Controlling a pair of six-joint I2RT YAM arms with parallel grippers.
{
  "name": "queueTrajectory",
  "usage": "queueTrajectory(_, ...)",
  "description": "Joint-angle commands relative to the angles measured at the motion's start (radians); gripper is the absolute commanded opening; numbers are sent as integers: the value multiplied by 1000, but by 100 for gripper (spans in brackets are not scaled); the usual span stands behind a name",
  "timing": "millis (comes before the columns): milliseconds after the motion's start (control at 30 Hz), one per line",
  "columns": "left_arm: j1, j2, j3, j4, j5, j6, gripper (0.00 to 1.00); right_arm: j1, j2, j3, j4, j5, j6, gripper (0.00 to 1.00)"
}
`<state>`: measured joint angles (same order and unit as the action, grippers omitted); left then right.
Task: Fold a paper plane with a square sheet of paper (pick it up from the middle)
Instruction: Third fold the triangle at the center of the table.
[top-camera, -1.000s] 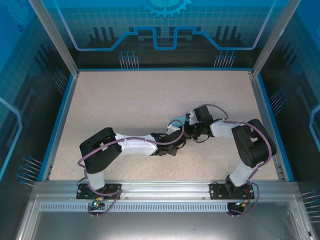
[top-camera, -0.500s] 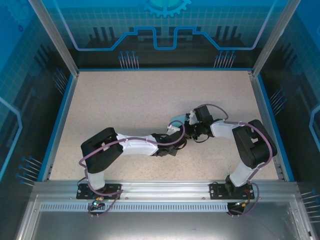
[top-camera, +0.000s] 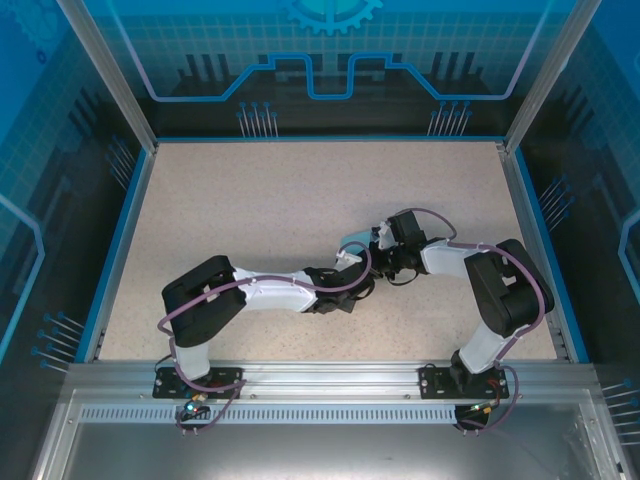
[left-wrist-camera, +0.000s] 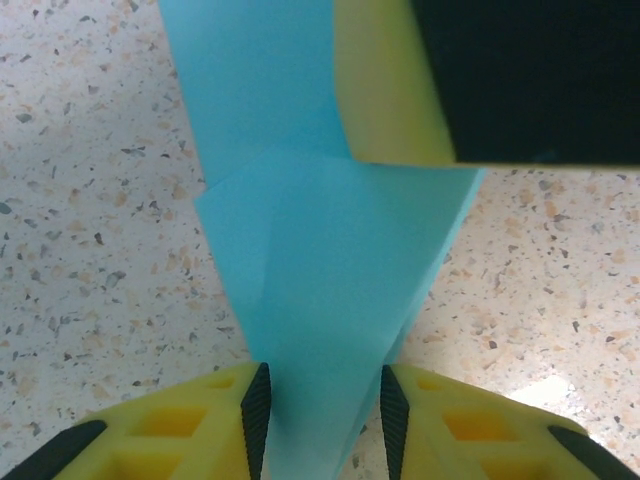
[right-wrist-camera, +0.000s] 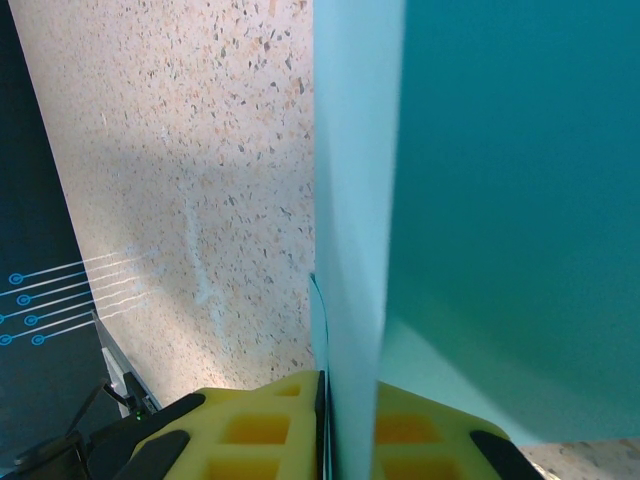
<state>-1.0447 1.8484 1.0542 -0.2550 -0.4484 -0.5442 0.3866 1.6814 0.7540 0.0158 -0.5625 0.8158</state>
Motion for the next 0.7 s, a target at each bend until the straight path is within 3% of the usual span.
queueTrajectory(0,-9,-21,17,13,7,17,37,18,0,16,-20,-18,8,12)
queueTrajectory(400,-15,-89,-29,39,19,-1,43,18,-4,19,-45,6,2,12)
queueTrajectory(600,-9,-167,-97,56,120,-44,28,17,8,19,-53,25,-3,11)
queueTrajectory(667,6,-200,-127,75,165,-54,25,18,8,18,-55,26,-5,15)
